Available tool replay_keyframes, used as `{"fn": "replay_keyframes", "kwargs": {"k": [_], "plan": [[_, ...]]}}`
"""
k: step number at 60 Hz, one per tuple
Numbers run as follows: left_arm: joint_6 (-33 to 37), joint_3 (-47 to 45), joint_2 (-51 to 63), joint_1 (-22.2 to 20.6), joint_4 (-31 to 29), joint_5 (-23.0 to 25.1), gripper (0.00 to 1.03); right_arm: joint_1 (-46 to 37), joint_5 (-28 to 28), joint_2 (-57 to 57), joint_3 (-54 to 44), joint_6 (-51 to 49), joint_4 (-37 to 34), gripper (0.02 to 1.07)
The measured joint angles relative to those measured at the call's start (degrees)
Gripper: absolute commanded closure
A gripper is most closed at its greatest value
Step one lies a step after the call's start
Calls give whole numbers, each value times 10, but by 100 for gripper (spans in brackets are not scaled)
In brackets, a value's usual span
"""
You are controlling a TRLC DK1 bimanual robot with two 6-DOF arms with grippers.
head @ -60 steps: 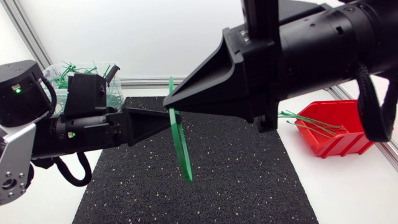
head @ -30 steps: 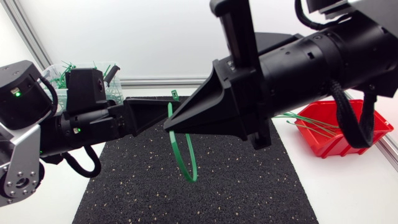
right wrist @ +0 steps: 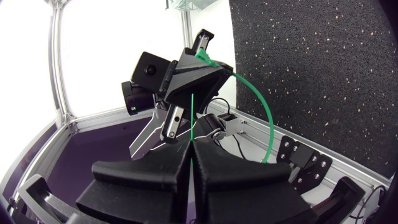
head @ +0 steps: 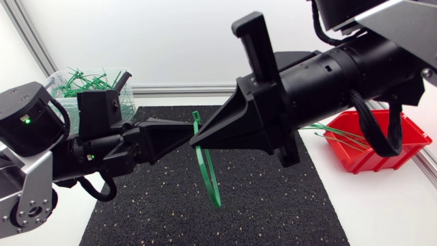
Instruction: Take a green cable tie from the red box, thread the tail through the head to close it, then place it in the transparent bin on the left.
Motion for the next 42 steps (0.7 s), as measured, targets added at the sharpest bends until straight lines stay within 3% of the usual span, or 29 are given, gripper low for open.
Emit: {"fn": "replay_keyframes", "kwargs": {"k": [42], "plan": [[11, -16, -30, -12, 9, -11, 100, -7, -17, 18, 0, 0, -4, 101]]}}
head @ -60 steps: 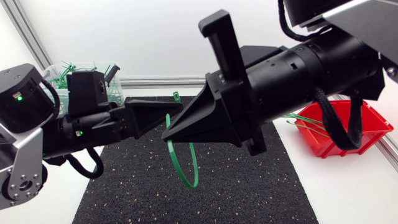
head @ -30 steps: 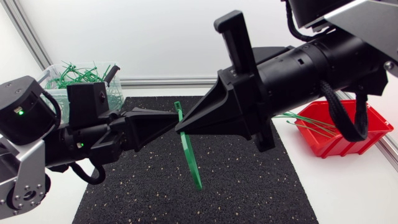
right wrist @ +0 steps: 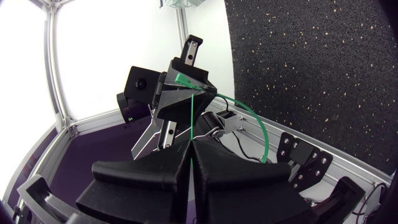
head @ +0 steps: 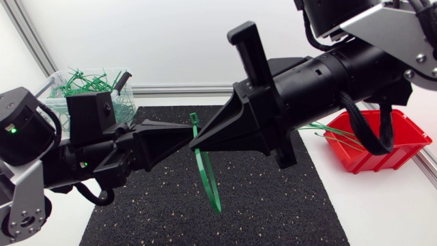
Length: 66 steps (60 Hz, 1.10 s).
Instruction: Take a green cable tie from the red box, thread the tail through the head to close it, then place it in the transparent bin on the left.
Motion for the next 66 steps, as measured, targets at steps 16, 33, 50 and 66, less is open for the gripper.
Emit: {"fn": "replay_keyframes", "kwargs": {"k": [16, 33, 50, 66], "plan": [[2, -5, 5, 0, 2, 0, 100, 0, 0, 0, 1, 0, 4, 101], [2, -14, 0, -12, 2, -3, 100, -5, 0, 0, 1, 0, 13, 101], [2, -14, -6, -12, 2, -5, 100, -5, -2, 0, 1, 0, 13, 101], [2, -14, -16, -12, 1, -9, 100, -8, -2, 0, 0, 0, 13, 101]]}}
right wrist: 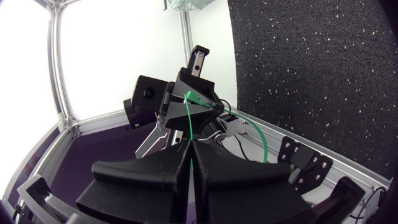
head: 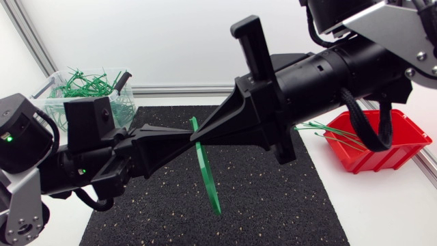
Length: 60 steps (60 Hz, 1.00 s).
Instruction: Take a green cable tie from the red box, thread the tail through the head to close it, then place it in the transparent bin on the left.
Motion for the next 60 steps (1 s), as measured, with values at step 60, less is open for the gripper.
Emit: {"fn": "replay_keyframes", "kwargs": {"k": [60], "plan": [[0, 14, 20, 3, 0, -4, 100, 0, 0, -1, -7, 0, 2, 101]]}}
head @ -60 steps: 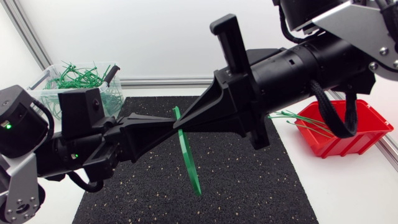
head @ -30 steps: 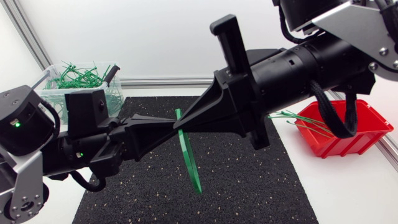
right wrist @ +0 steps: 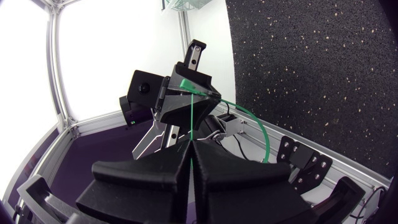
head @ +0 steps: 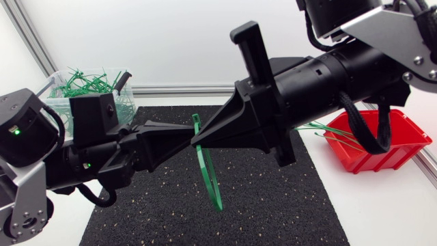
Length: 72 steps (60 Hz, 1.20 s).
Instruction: Take a green cable tie from the red box, thread the tail through the head to close it, then place it in the transparent bin on the left.
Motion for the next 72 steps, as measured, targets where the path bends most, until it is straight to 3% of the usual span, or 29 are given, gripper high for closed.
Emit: {"fn": "replay_keyframes", "kwargs": {"k": [72], "plan": [[0, -16, -16, -15, -10, -4, 100, -1, 1, -9, 0, 0, 15, 101]]}}
